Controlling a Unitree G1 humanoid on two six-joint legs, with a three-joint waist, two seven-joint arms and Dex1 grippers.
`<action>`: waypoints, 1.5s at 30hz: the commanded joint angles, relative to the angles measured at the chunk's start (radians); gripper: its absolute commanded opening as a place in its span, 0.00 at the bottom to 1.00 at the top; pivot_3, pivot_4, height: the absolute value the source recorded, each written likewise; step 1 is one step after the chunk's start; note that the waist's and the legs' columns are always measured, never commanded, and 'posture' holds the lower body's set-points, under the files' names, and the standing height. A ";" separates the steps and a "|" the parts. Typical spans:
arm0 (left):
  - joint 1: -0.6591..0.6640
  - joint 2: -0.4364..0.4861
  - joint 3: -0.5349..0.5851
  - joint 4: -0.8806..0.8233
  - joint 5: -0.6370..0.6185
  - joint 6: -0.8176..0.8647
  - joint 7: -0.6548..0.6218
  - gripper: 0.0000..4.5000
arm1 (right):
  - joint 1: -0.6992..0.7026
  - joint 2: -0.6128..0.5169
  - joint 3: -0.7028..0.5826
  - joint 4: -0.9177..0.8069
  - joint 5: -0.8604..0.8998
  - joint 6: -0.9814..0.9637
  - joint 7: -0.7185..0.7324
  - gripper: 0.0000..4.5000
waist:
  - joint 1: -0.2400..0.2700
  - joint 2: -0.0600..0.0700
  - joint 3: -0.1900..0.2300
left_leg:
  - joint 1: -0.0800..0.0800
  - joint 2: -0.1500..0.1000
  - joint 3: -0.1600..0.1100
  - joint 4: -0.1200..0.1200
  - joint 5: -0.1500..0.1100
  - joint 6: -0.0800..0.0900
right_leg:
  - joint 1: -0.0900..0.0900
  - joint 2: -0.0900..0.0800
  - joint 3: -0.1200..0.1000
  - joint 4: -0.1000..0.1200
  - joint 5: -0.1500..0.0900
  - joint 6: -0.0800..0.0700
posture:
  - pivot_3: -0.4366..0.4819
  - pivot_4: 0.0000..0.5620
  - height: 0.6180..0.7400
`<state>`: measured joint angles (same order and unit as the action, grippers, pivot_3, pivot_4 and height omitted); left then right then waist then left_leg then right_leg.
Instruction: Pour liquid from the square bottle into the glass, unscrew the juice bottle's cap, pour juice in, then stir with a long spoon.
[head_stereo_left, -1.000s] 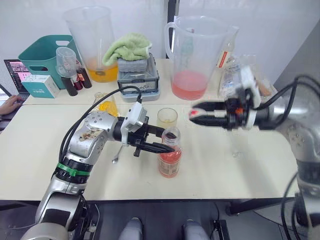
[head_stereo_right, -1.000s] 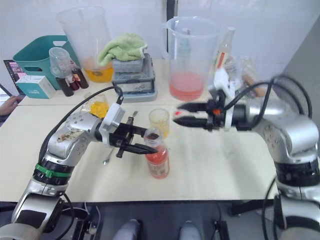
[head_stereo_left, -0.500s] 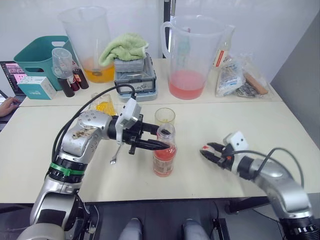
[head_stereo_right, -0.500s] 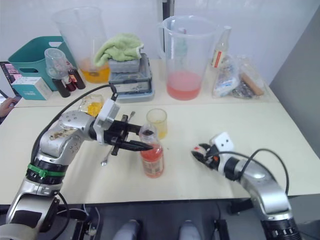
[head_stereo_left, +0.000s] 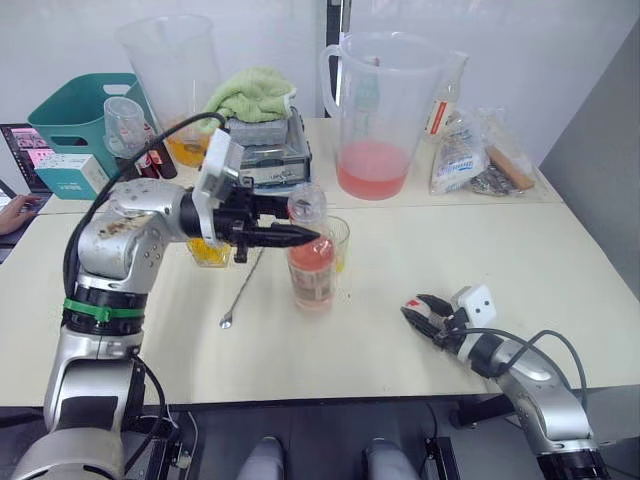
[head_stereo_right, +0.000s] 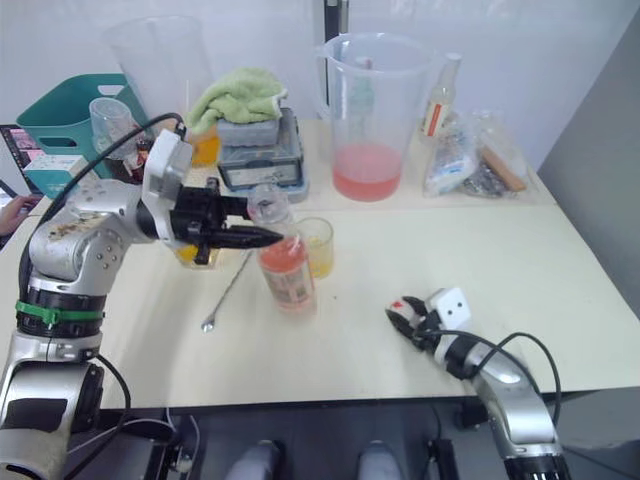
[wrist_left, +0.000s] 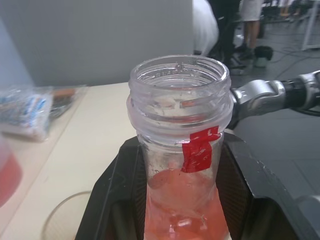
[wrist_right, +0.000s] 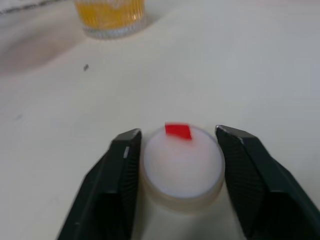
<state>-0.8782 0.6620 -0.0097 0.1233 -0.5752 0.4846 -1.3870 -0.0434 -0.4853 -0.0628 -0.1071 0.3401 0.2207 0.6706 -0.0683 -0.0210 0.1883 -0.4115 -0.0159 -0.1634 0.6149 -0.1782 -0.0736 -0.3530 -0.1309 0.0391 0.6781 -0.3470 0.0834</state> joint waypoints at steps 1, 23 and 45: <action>-0.063 0.019 0.038 0.050 0.018 -0.052 -0.008 0.35 | -0.004 -0.006 -0.033 -0.073 0.044 0.036 0.002 0.89 | 0.000 0.000 0.000 | -0.001 0.000 0.000 0.000 0.000 0.000 | 0.000 0.000 0.000 0.000 0.000 0.000 | 0.48 0.27 1.00; -0.333 -0.133 -0.014 0.712 0.418 -0.810 0.156 0.35 | -0.367 -0.076 -0.103 -0.709 0.594 0.826 -0.411 1.00 | 0.015 -0.002 0.001 | -0.005 0.000 -0.002 0.000 0.001 -0.001 | -0.004 0.000 -0.002 0.000 0.000 0.000 | 0.48 0.27 1.00; -0.349 -0.214 -0.245 1.063 0.946 -1.393 0.802 0.35 | -0.401 -0.077 -0.057 -0.710 0.648 0.837 -0.579 1.00 | -0.002 -0.002 0.001 | -0.006 0.000 -0.002 0.001 0.002 0.001 | -0.006 0.000 -0.002 0.003 0.000 0.000 | 0.48 0.27 1.00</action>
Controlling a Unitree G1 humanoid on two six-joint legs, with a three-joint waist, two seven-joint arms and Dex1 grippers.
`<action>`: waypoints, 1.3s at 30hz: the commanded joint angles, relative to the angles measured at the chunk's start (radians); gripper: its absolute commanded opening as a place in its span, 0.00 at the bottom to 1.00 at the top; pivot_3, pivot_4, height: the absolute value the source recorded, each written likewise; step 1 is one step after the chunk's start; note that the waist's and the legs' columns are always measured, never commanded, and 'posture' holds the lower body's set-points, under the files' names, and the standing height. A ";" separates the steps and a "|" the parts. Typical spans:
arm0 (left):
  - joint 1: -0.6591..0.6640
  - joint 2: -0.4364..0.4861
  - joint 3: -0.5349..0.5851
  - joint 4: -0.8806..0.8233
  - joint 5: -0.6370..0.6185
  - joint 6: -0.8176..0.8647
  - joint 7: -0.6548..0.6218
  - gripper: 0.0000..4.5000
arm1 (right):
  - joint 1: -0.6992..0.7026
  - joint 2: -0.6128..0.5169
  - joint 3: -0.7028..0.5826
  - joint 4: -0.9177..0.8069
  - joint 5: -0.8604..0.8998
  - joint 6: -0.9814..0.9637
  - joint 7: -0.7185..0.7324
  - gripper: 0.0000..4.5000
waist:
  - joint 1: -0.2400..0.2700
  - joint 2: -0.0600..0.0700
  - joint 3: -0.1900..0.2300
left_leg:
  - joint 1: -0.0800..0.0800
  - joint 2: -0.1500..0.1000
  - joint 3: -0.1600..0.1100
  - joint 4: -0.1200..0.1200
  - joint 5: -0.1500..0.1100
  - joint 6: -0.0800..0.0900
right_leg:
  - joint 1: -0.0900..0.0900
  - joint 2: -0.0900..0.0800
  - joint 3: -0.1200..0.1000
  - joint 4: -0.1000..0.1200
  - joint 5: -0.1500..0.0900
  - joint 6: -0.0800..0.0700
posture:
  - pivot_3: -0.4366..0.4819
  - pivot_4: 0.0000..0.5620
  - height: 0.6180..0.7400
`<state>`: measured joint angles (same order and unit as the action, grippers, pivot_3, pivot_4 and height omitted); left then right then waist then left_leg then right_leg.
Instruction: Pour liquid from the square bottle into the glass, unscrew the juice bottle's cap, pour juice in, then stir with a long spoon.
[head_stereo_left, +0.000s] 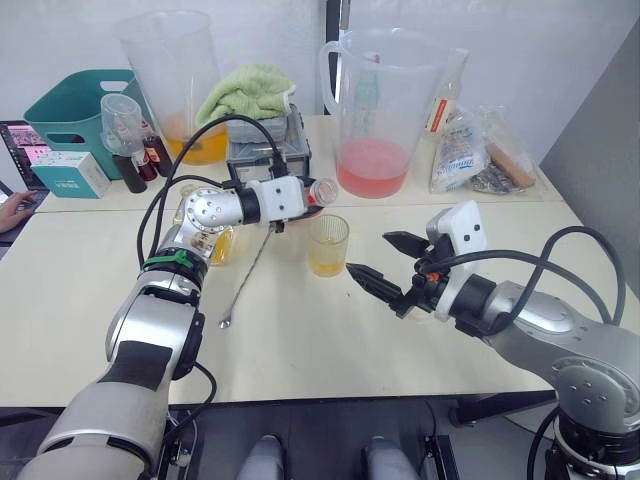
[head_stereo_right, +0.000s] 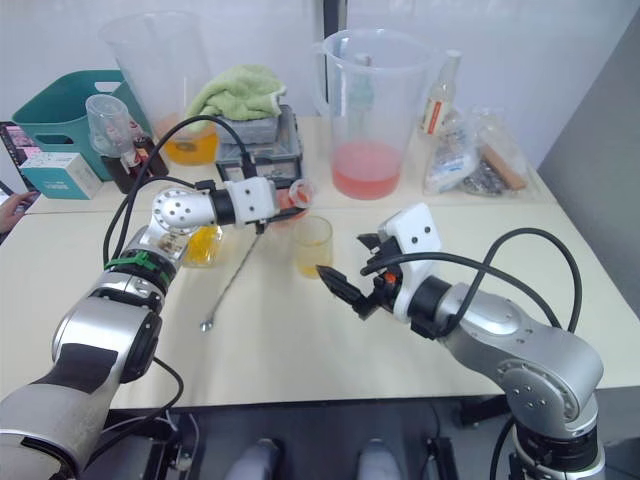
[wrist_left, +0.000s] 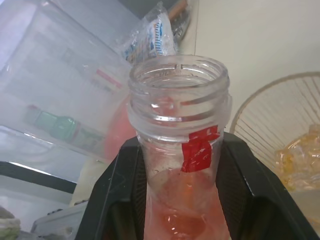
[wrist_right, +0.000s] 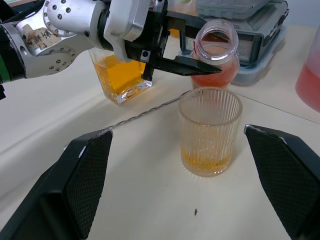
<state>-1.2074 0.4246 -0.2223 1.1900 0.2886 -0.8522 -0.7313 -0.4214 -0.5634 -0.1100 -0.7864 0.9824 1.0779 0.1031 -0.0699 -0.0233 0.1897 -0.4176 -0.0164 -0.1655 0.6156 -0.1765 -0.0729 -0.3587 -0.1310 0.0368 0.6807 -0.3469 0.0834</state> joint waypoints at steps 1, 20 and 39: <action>-0.024 0.028 -0.047 0.003 0.110 -0.062 0.189 0.35 | -0.024 0.001 -0.010 -0.030 0.009 -0.020 -0.014 1.00 | 0.000 0.000 0.000 | 0.000 0.000 0.000 0.000 0.000 0.000 | 0.000 0.000 0.000 0.000 0.000 0.000 | 0.48 0.27 1.00; -0.082 0.078 -0.248 0.052 0.411 -0.079 0.623 0.35 | -0.005 0.001 -0.005 -0.032 0.021 -0.028 -0.035 1.00 | 0.002 0.000 0.000 | 0.000 0.000 0.000 0.000 0.002 0.000 | 0.000 0.000 0.000 0.002 0.000 0.000 | 0.48 0.27 1.00; -0.124 0.105 -0.372 0.057 0.561 -0.090 0.862 0.35 | -0.008 -0.001 -0.004 -0.028 0.028 -0.029 -0.040 1.00 | 0.001 0.000 0.000 | -0.006 -0.001 0.000 0.000 0.002 -0.001 | -0.008 0.000 0.001 0.004 0.000 0.000 | 0.48 0.27 1.00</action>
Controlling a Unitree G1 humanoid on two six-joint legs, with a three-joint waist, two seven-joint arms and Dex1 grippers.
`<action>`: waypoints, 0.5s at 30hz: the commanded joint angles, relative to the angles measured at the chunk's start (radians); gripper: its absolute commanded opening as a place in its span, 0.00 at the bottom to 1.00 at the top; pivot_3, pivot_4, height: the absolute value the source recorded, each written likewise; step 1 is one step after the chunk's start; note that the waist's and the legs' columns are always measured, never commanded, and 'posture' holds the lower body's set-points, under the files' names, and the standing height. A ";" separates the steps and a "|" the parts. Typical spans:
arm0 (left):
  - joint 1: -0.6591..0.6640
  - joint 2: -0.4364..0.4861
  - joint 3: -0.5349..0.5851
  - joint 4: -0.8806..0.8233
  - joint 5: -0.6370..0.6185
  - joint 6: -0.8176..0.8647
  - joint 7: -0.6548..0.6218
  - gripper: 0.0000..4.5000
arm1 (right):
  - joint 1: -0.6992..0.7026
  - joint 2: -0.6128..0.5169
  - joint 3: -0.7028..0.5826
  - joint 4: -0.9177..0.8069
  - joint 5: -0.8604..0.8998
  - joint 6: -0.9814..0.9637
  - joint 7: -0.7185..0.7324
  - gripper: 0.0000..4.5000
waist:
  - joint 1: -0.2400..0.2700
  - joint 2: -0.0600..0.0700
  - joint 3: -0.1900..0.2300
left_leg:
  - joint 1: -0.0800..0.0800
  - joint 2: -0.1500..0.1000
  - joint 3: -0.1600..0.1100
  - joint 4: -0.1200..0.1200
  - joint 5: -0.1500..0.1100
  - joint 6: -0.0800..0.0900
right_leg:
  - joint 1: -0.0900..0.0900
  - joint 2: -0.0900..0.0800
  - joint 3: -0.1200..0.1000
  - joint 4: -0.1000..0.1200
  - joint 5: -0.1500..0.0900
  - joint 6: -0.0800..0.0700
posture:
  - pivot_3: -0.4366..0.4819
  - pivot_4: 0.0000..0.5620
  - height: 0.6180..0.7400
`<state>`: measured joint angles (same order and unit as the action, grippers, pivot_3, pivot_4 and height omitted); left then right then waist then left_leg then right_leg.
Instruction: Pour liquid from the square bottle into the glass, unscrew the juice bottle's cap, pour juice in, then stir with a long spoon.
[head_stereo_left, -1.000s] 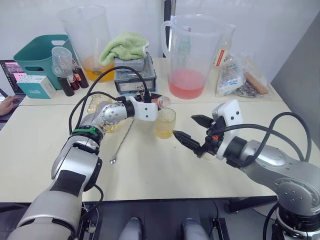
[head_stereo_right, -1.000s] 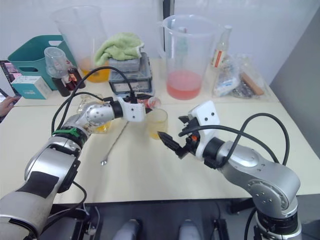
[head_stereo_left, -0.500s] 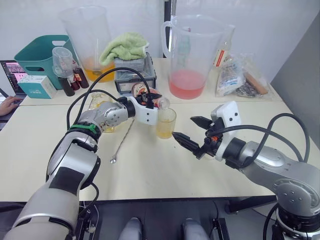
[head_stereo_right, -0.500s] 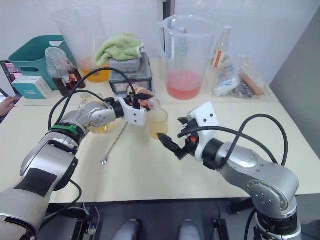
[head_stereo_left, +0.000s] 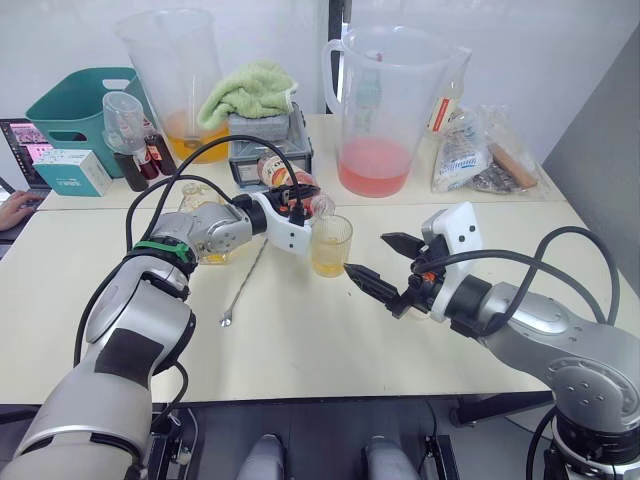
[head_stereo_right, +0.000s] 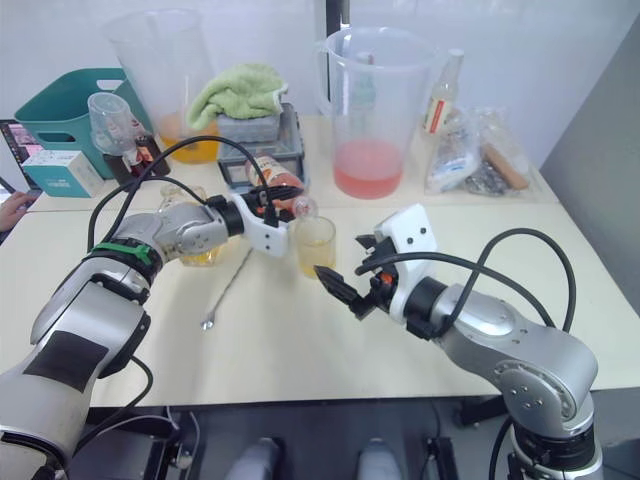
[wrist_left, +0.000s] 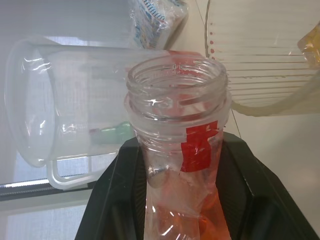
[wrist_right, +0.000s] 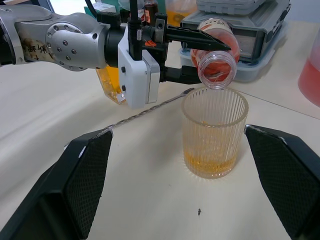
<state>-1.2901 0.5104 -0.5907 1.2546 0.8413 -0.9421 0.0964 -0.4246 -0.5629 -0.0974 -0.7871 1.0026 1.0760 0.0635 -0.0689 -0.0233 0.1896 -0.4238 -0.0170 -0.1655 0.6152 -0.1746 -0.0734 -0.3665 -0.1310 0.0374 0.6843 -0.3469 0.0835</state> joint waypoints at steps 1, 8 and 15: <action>-0.043 0.020 -0.007 -0.007 0.012 0.001 0.042 0.35 | -0.005 -0.002 -0.016 -0.028 0.008 -0.027 0.000 1.00 | 0.000 0.000 0.000 | 0.000 0.000 0.000 0.000 0.000 0.000 | 0.000 0.000 0.000 0.000 0.000 0.000 | 0.48 0.27 1.00; -0.060 0.025 -0.038 -0.005 0.054 0.016 0.102 0.35 | -0.007 -0.001 -0.014 -0.027 0.006 -0.030 0.002 1.00 | 0.000 0.000 0.000 | 0.000 0.000 0.000 0.000 0.000 0.000 | 0.000 0.000 0.000 0.000 0.000 0.000 | 0.48 0.27 1.00; -0.060 0.021 -0.032 0.007 0.040 0.019 0.096 0.35 | -0.010 -0.001 -0.012 -0.026 0.005 -0.030 0.002 1.00 | 0.000 0.000 0.000 | -0.001 0.000 0.000 0.000 0.000 0.000 | -0.001 0.000 0.000 0.001 0.000 0.000 | 0.48 0.27 1.00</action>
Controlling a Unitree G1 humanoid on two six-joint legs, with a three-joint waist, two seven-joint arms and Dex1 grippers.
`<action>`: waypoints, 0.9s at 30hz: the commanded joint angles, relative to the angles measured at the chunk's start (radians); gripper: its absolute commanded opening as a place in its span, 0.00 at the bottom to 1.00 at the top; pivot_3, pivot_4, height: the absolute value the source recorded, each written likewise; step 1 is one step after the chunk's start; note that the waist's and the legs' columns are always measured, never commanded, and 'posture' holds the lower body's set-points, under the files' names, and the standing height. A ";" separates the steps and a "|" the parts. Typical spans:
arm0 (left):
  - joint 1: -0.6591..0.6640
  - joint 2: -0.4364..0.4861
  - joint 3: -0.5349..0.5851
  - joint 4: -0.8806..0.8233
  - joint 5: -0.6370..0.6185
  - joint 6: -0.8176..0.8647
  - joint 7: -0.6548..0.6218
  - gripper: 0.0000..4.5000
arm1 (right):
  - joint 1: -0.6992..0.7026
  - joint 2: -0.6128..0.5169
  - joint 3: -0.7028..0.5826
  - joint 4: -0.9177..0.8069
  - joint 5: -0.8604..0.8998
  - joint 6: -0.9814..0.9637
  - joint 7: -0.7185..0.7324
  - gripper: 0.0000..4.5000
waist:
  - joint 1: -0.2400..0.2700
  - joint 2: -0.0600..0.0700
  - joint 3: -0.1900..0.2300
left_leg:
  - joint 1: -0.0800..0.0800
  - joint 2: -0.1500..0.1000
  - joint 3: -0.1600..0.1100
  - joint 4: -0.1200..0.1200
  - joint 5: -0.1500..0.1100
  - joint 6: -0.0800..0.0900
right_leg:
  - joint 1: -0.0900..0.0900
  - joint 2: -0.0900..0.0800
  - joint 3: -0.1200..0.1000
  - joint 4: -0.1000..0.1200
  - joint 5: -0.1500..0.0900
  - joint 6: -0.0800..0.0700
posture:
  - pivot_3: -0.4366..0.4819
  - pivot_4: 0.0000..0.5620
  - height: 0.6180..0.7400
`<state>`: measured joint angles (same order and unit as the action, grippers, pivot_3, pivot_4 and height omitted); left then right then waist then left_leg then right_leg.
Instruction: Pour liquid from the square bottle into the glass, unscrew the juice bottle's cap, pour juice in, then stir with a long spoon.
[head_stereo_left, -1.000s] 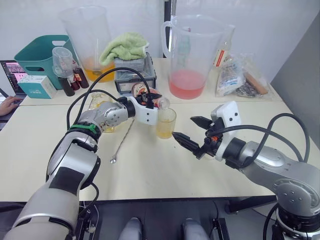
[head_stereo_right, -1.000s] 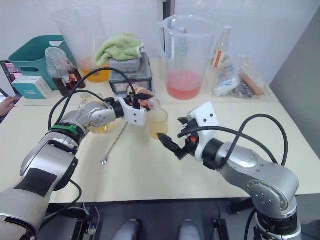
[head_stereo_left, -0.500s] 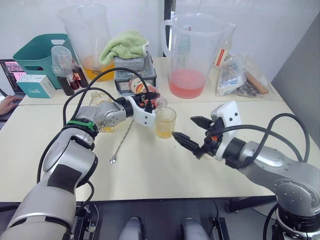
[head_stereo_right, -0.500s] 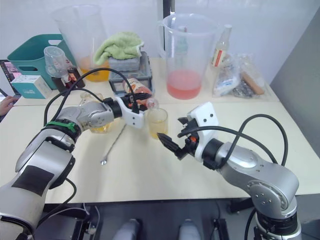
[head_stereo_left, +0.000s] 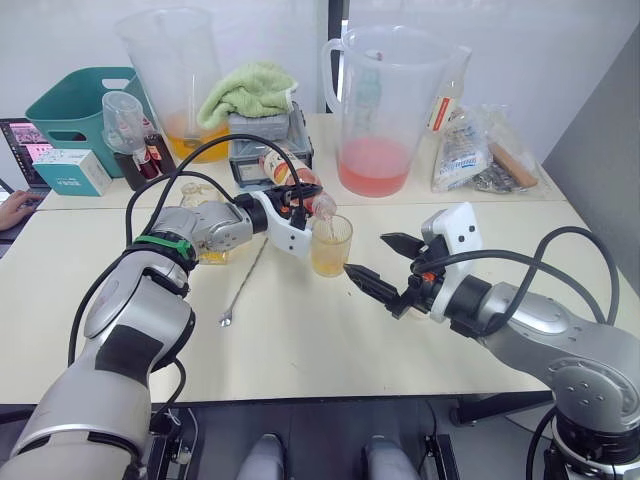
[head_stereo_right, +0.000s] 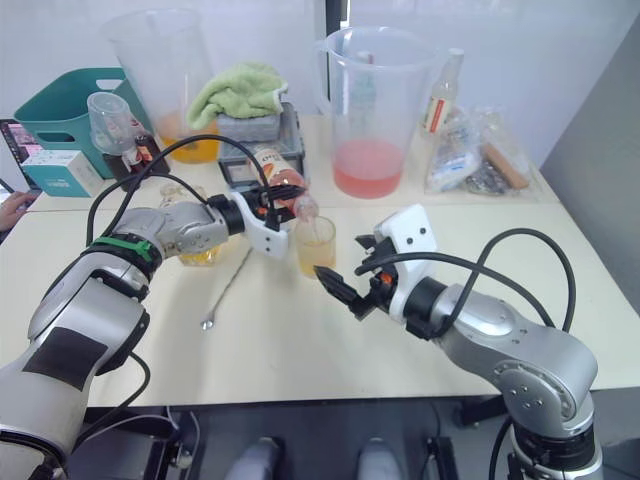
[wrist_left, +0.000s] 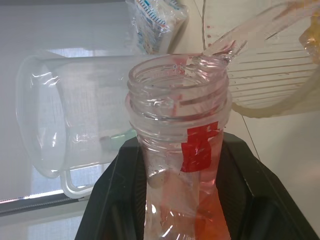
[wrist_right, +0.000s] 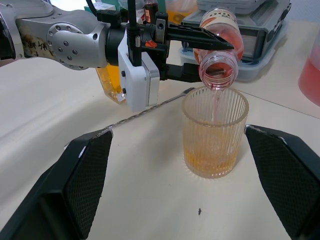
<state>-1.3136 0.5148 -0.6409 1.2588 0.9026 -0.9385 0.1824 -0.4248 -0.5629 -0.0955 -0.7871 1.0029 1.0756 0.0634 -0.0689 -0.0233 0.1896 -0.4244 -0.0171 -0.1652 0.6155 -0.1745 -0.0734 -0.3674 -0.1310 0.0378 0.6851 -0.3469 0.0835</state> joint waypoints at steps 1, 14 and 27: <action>-0.035 0.016 0.024 0.005 -0.029 0.014 0.002 0.35 | -0.010 -0.001 -0.014 -0.026 0.005 -0.030 0.003 1.00 | 0.000 0.000 0.000 | 0.000 0.000 0.000 0.000 0.000 0.000 | 0.000 0.000 0.000 0.000 0.000 0.000 | 0.48 0.27 1.00; 0.001 0.000 0.147 0.010 -0.221 -0.008 -0.210 0.35 | -0.008 -0.010 -0.014 -0.014 -0.015 -0.038 0.023 1.00 | -0.002 0.000 0.000 | -0.001 0.000 0.000 0.000 0.000 0.000 | -0.002 0.000 0.000 0.002 0.000 0.000 | 0.48 0.27 1.00; 0.010 -0.010 0.452 -0.041 -0.672 0.054 -0.714 0.35 | 0.023 -0.028 -0.022 0.041 -0.091 -0.088 0.096 1.00 | -0.004 0.000 0.000 | -0.001 0.000 0.000 0.000 0.001 0.000 | -0.002 0.000 0.000 0.003 0.000 0.000 | 0.48 0.27 1.00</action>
<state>-1.2770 0.4903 -0.2729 1.2716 0.3501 -0.9055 -0.4551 -0.4048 -0.5797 -0.0945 -0.7334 0.9230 1.0244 0.1398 -0.0725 -0.0233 0.1896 -0.4254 -0.0171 -0.1653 0.6160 -0.1738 -0.0734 -0.3697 -0.1310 0.0380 0.6878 -0.3468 0.0833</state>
